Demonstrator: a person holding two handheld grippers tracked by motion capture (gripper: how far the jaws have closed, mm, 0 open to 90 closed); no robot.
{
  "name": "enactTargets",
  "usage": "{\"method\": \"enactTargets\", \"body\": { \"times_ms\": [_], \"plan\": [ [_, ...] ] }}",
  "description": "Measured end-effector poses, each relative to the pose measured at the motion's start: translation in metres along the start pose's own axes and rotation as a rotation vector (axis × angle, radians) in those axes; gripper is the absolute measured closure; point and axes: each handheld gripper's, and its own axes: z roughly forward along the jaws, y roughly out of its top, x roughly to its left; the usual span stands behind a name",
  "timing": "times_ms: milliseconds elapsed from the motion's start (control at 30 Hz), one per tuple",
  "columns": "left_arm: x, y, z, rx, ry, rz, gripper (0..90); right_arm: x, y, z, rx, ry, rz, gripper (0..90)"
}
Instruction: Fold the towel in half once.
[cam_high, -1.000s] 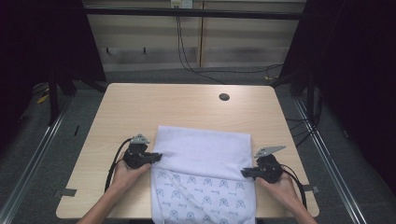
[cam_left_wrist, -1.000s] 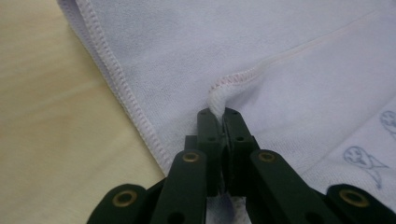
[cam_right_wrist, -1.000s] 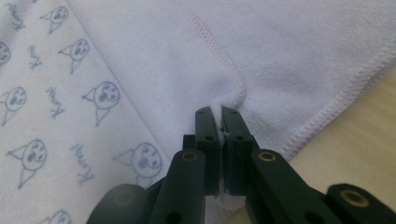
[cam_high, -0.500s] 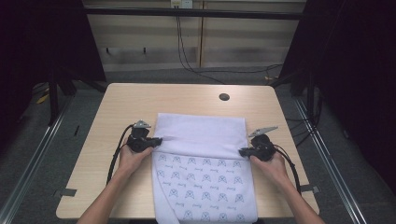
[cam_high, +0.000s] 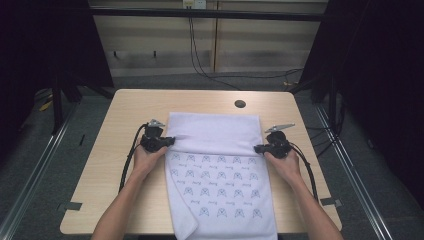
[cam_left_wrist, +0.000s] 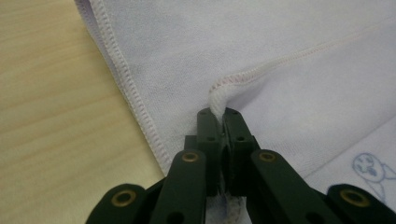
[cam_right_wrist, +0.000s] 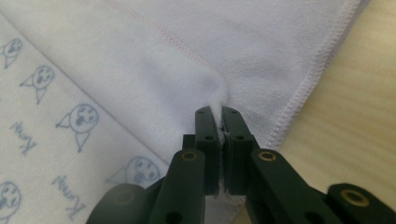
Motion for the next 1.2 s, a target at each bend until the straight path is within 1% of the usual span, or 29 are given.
{"method": "enactTargets", "body": {
  "times_ms": [67,100,133,200,267,300,333,367,400,433,467,500,533,600,633,667,700,733,767,833,867,900,967,1033,1067,1100,1133,1167,1200],
  "plan": [
    [0.002,0.003,0.003,0.004,0.003,-0.006,87.3,-0.005,0.006,0.005,-0.010,-0.014,0.012,87.3],
    [0.004,0.004,0.003,0.004,0.003,-0.004,87.3,-0.007,0.008,0.008,-0.019,-0.020,-0.002,87.2],
    [0.004,0.004,0.004,0.002,-0.004,-0.011,87.3,-0.006,0.010,0.009,-0.018,-0.038,-0.008,87.2],
    [0.006,0.004,0.004,0.001,-0.015,-0.015,87.3,-0.008,0.012,0.012,-0.028,-0.040,-0.002,87.2],
    [0.007,0.005,0.004,0.001,-0.024,-0.039,87.2,-0.010,0.013,0.013,-0.030,-0.036,0.016,87.1],
    [0.006,0.006,0.004,0.004,-0.018,-0.025,86.9,-0.010,0.013,0.013,-0.031,-0.034,0.012,86.8],
    [0.006,0.007,0.002,0.026,-0.024,-0.012,85.1,-0.010,0.013,0.013,-0.031,-0.035,0.012,86.4],
    [0.004,0.007,0.002,0.021,-0.046,-0.049,79.9,-0.010,0.013,0.012,-0.030,-0.033,0.014,85.6],
    [0.003,0.008,0.000,0.033,-0.049,-0.051,70.3,-0.010,0.013,0.012,-0.028,-0.030,0.017,84.0],
    [0.000,0.008,-0.003,0.046,-0.038,-0.032,62.9,-0.009,0.012,0.011,-0.024,-0.033,0.024,80.2],
    [-0.003,0.008,-0.008,0.050,-0.048,0.008,62.7,-0.008,0.012,0.011,-0.026,-0.036,0.025,74.5],
    [-0.006,0.008,-0.014,0.034,-0.059,0.021,62.7,-0.008,0.012,0.010,-0.029,-0.037,0.021,69.7],
    [-0.007,0.006,-0.020,0.010,-0.070,0.018,61.3,-0.007,0.011,0.009,-0.028,-0.036,0.015,65.3],
    [-0.009,0.004,-0.034,-0.023,-0.081,0.017,54.3,-0.004,0.010,0.005,-0.049,-0.038,0.011,58.0],
    [-0.010,0.002,-0.041,-0.044,-0.083,0.011,51.1,-0.004,0.009,0.002,-0.060,-0.032,0.009,56.2],
    [-0.011,0.000,-0.049,-0.062,-0.089,0.007,50.3,-0.004,0.009,-0.002,-0.079,-0.022,0.006,55.2],
    [-0.012,-0.002,-0.055,-0.082,-0.091,0.002,49.6,-0.002,0.008,-0.007,-0.105,-0.015,0.016,54.0],
    [-0.015,-0.004,-0.063,-0.085,-0.089,0.014,49.1,-0.002,0.008,-0.012,-0.131,-0.003,0.021,53.3],
    [-0.020,-0.007,-0.070,-0.089,-0.099,0.032,48.9,-0.001,0.006,-0.018,-0.153,0.006,0.025,52.6],
    [-0.033,-0.015,-0.086,-0.098,-0.164,0.074,56.9,0.003,0.003,-0.029,-0.177,0.003,0.017,52.4],
    [-0.043,-0.020,-0.093,-0.097,-0.217,0.087,61.5,0.005,0.001,-0.035,-0.186,0.009,0.014,52.4],
    [-0.058,-0.028,-0.101,-0.088,-0.280,0.119,65.9,0.007,-0.001,-0.040,-0.194,0.016,0.012,52.4],
    [-0.080,-0.043,-0.108,-0.057,-0.374,0.150,70.8,0.013,-0.007,-0.049,-0.200,0.034,0.006,52.4],
    [-0.103,-0.060,-0.115,-0.020,-0.415,0.180,68.4,0.021,-0.014,-0.055,-0.184,0.042,-0.011,52.3],
    [-0.112,-0.068,-0.119,-0.011,-0.433,0.181,66.2,0.026,-0.018,-0.057,-0.172,0.045,-0.030,52.2],
    [-0.120,-0.075,-0.122,-0.009,-0.454,0.169,64.4,0.030,-0.022,-0.060,-0.161,0.057,-0.041,52.2],
    [-0.128,-0.080,-0.123,0.004,-0.477,0.176,62.5,0.034,-0.026,-0.062,-0.155,0.062,-0.055,52.2],
    [-0.136,-0.085,-0.123,0.014,-0.482,0.189,60.9,0.038,-0.029,-0.064,-0.149,0.064,-0.067,52.2],
    [-0.143,-0.089,-0.123,0.022,-0.494,0.190,58.5,0.041,-0.033,-0.066,-0.145,0.071,-0.073,52.2]
  ]
}}
